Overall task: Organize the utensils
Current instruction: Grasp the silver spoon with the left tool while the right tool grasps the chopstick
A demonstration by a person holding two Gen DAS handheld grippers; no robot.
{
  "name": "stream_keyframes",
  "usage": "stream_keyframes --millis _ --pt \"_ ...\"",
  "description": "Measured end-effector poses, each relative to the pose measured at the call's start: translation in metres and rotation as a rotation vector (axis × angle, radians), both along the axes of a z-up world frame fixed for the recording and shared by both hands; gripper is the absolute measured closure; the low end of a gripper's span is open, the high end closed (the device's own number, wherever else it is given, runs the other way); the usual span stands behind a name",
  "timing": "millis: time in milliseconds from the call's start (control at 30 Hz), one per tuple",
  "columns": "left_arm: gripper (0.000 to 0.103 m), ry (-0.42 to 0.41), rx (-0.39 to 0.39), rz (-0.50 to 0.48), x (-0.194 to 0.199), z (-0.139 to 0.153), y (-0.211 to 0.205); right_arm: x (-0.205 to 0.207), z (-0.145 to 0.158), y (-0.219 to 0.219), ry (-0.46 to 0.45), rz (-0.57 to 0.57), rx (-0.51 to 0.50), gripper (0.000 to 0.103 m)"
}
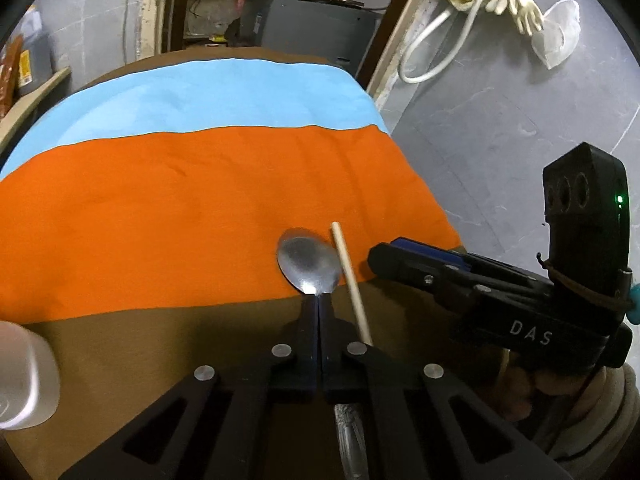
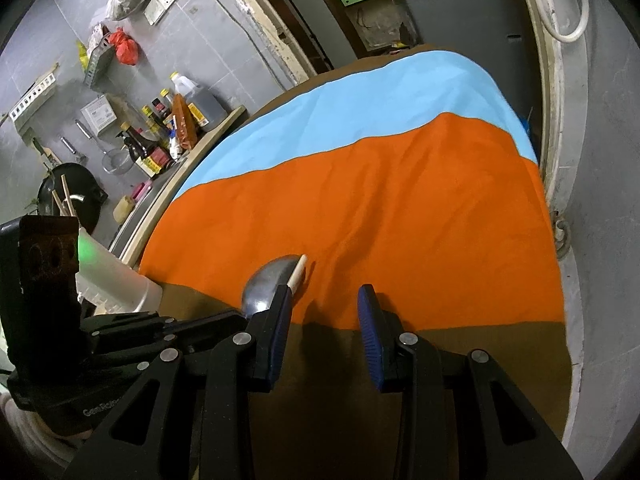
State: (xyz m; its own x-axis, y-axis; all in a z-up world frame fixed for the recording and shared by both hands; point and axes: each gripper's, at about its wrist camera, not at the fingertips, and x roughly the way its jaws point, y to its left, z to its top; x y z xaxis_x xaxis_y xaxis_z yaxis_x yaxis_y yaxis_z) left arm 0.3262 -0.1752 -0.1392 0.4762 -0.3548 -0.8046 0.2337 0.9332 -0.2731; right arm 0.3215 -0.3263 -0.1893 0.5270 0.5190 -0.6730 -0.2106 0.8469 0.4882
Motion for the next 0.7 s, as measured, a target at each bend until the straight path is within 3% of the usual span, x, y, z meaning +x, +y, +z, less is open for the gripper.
stream_keyframes --millis 100,200,367,567,700 --pt "0.102 0.015 0.023 0.024 -0.001 -0.003 0.011 0.0 0.001 0.005 -0.005 0.02 0.004 0.073" --pt "0.102 0.042 -0.057 0.046 -0.004 -0.005 0.029 0.0 0.001 0.011 -0.006 0.038 0.003 0.073" --pt "0.102 0.039 -0.106 0.068 -0.012 -0.004 0.035 0.001 0.001 0.012 0.008 0.045 0.002 0.079" --pt "0.102 0.026 -0.253 0.077 -0.015 -0.001 0.044 -0.003 0.002 0.01 0.012 0.043 -0.006 0.079" --pt "0.102 0.044 -0.266 0.047 -0.01 -0.004 0.036 -0.006 0.003 0.005 0.012 0.023 -0.004 0.079"
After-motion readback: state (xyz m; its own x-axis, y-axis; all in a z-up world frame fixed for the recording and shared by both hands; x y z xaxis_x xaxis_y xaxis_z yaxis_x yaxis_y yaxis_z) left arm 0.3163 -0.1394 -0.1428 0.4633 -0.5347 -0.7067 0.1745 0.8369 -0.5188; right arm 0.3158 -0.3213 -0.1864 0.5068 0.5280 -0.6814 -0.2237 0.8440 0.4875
